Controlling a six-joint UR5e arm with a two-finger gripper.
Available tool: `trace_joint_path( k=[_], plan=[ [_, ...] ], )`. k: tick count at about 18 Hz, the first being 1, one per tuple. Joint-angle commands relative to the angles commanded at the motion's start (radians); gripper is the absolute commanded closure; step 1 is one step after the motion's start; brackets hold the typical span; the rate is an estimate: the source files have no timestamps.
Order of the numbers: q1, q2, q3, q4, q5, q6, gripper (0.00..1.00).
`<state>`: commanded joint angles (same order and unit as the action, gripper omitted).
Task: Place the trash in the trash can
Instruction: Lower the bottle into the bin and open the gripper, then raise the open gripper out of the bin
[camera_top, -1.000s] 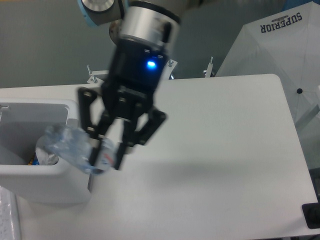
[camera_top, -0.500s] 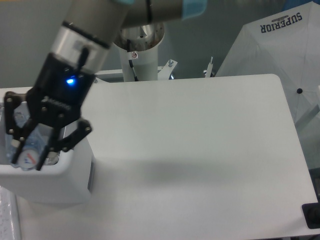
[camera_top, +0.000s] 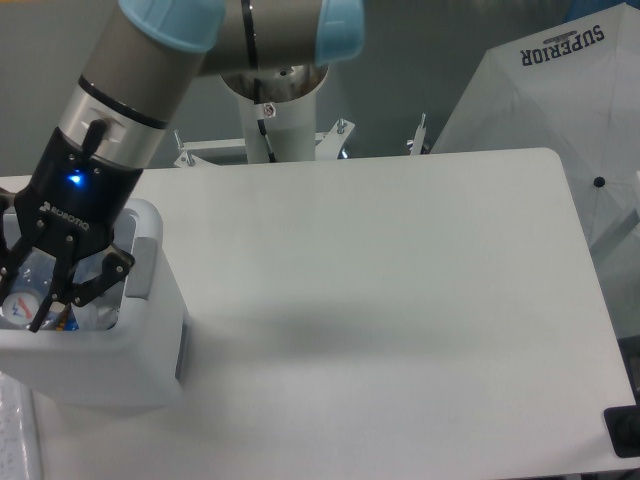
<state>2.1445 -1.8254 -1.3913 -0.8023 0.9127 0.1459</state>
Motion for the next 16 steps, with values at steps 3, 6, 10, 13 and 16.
trace_joint_path(
  k=[3, 6, 10, 13, 16],
  plan=[
    [0.011, 0.008, -0.006, 0.000, -0.002, -0.063, 0.00],
    [0.044, 0.009, 0.018, 0.000, 0.000, -0.059, 0.00],
    [0.119, 0.006, 0.121, -0.001, 0.002, 0.006, 0.00],
    [0.162, 0.009, 0.130, -0.006, 0.021, 0.151, 0.00],
    [0.201, 0.024, 0.126, -0.012, 0.110, 0.254, 0.00]
  ],
)
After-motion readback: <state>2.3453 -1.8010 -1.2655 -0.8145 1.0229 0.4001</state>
